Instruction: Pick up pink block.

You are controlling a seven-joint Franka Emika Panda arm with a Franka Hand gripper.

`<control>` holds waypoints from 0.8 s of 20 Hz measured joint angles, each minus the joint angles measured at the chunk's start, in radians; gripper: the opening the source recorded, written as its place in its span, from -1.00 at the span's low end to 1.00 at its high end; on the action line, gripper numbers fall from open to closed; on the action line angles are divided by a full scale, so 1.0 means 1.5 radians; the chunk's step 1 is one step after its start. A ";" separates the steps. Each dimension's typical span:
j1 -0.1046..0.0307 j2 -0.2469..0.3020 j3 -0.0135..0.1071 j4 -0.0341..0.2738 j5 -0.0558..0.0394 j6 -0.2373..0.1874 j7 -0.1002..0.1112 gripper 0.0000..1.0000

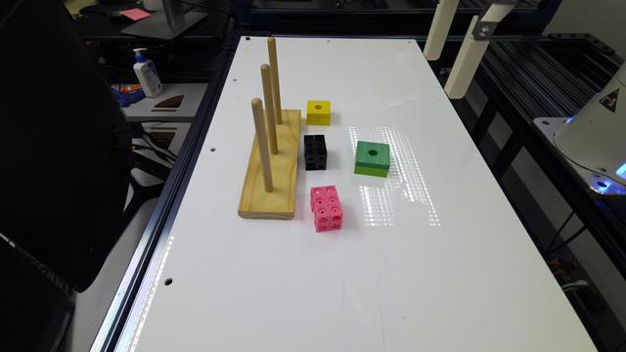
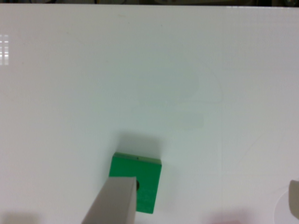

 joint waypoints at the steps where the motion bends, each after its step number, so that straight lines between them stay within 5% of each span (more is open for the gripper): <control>1: 0.000 0.002 0.005 0.002 0.0004 0.000 0.005 1.00; 7: 0.000 0.015 0.026 0.019 0.0026 0.000 0.025 1.00; 16: -0.001 0.054 0.033 0.057 0.0026 0.000 0.032 1.00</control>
